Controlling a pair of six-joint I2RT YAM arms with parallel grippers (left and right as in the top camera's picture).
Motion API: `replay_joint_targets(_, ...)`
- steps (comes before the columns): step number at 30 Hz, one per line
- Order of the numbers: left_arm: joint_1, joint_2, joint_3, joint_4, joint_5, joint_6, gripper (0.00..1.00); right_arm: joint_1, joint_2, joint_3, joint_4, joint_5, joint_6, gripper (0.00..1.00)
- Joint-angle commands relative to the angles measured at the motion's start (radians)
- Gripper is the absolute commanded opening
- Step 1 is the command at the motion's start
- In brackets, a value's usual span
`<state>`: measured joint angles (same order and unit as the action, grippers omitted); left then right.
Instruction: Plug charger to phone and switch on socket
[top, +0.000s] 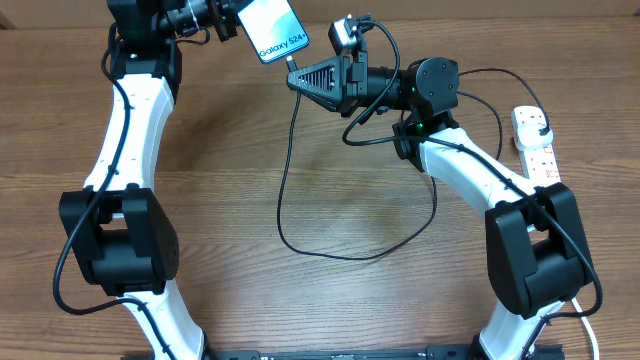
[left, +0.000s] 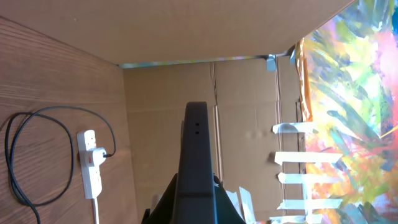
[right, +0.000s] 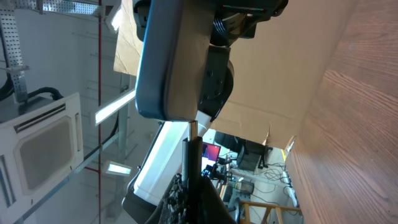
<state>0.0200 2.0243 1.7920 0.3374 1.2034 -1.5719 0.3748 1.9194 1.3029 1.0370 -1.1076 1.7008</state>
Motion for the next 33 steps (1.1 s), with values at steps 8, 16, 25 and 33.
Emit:
replay_joint_targets(8,0.004,-0.017,0.019,0.012,0.016,0.027,0.04,0.003,-0.029,0.015,0.039,0.007,-0.006,0.04)
replay_joint_targets(16,-0.002,-0.017,0.019,0.012,0.018,0.023,0.05,0.003,-0.029,0.015,0.039,0.008,-0.006,0.04)
replay_joint_targets(25,-0.009,-0.017,0.019,0.012,0.020,0.024,0.04,0.003,-0.029,0.015,0.039,0.008,-0.006,0.04)
replay_joint_targets(33,-0.016,-0.017,0.019,0.012,0.021,0.024,0.04,0.003,-0.029,0.015,0.039,0.008,-0.006,0.04)
